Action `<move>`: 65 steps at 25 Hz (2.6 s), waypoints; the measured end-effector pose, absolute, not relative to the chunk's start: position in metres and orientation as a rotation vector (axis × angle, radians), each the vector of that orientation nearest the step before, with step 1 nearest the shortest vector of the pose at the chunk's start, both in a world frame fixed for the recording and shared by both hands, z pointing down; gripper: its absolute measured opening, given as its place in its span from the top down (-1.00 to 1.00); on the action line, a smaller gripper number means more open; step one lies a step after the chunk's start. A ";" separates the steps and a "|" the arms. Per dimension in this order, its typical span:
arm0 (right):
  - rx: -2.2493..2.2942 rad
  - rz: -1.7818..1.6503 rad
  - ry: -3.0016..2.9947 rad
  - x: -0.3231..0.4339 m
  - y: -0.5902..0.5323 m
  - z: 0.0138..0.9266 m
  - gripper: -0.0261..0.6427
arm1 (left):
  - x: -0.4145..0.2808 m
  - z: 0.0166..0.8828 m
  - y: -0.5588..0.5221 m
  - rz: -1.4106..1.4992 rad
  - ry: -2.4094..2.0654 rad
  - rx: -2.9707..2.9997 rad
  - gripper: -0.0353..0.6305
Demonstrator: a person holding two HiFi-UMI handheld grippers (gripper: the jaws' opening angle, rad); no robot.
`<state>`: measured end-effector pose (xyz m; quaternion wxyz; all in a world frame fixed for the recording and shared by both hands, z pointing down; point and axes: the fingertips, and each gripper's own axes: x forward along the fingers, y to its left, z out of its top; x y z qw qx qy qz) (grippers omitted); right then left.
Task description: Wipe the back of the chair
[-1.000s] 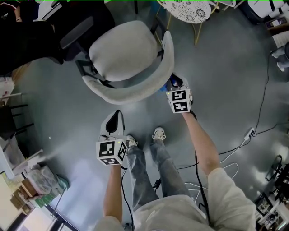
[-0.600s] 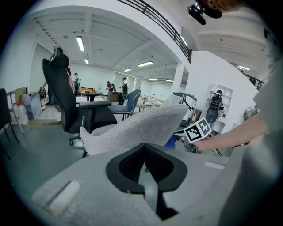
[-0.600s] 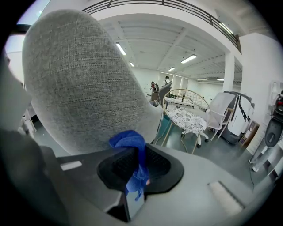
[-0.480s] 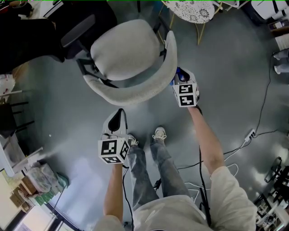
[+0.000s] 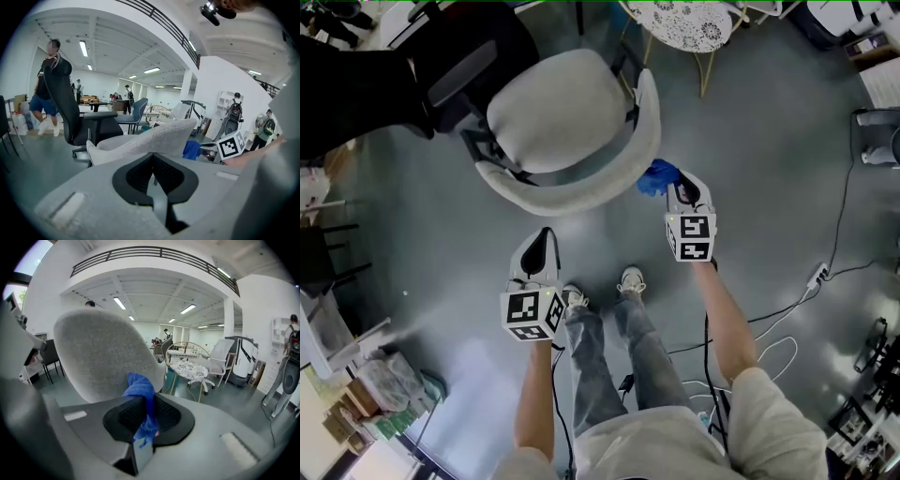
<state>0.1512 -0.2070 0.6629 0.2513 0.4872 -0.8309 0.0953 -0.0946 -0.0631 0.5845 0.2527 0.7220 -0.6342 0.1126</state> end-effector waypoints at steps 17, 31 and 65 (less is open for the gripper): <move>1.408 0.256 -2.351 0.139 -0.103 0.534 0.81 | -0.125 0.517 -0.025 0.233 -1.783 1.970 0.88; 1.422 0.165 -2.439 0.106 -0.110 0.405 0.81 | -0.170 0.399 -0.020 0.156 -1.889 2.023 0.88; 1.451 0.080 -2.522 0.087 -0.112 0.292 0.81 | -0.225 0.295 -0.010 0.126 -2.042 2.051 0.88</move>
